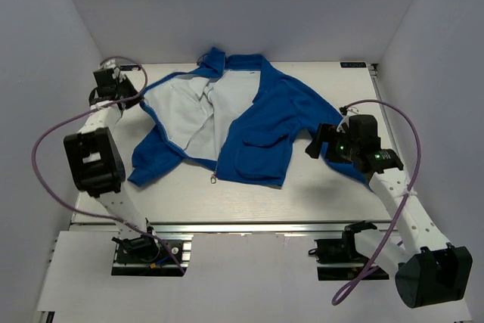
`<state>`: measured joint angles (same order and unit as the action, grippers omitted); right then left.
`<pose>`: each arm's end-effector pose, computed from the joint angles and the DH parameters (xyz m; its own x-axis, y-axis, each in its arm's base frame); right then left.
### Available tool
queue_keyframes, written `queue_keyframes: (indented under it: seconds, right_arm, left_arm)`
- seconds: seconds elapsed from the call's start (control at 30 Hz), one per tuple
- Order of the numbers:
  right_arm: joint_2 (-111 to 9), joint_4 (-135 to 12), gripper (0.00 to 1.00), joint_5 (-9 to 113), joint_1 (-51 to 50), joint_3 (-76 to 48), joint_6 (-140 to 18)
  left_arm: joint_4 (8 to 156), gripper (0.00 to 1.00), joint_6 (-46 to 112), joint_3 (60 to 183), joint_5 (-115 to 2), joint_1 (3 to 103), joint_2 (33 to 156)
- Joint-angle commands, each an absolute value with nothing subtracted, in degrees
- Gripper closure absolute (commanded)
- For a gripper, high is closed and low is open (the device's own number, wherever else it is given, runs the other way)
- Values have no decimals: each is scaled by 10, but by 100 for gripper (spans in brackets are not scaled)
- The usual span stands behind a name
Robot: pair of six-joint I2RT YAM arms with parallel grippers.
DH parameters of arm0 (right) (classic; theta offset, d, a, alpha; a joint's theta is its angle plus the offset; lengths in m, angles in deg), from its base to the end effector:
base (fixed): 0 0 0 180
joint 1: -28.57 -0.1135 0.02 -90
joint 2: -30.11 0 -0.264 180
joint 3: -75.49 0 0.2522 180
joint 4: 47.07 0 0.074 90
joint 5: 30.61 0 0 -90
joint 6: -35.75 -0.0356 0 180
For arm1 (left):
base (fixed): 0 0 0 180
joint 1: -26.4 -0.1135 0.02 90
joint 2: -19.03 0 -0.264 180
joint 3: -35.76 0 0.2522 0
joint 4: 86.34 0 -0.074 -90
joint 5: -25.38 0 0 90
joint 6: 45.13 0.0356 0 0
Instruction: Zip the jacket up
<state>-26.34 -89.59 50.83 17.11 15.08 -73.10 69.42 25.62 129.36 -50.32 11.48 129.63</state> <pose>0.2058 0.0471 0.2829 -0.6785 0.1884 -0.7100 -0.0965 0.9353 0.3404 0.4232 0.1037 0.2154 -0.5783 -0.4847 -0.6562 -0.2761 0.8732 -0.4016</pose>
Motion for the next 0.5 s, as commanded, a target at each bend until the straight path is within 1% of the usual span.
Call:
queue_keyframes:
  seconds: [0.0,0.03,0.07,0.1,0.13,0.2,0.23,0.37,0.47]
  right_arm:
    - [-244,-886,11,494,136,173,-730]
    - [-247,-883,11,522,115,177,-736]
    - [-252,-880,11,536,92,176,-739]
    - [-256,-869,11,559,42,174,-749]
    - [-271,-863,11,570,20,173,-753]
    - [-290,-851,11,589,-28,168,-770]
    - [-311,-843,11,590,-38,168,-774]
    - [-369,-795,11,583,-72,185,-820]
    - [-427,-777,11,590,-90,187,-848]
  left_arm:
    - [736,100,282,1266,-486,179,1108]
    - [737,100,291,1255,-501,203,1079]
    - [732,100,311,1243,-546,262,1054]
    - [726,100,319,1233,-560,297,1029]
    - [718,100,325,1209,-571,328,984]
    - [711,100,320,1172,-587,397,939]
    - [712,100,314,1125,-586,415,898]
    - [699,100,272,1015,-572,492,826]
    - [653,100,249,969,-589,560,824]
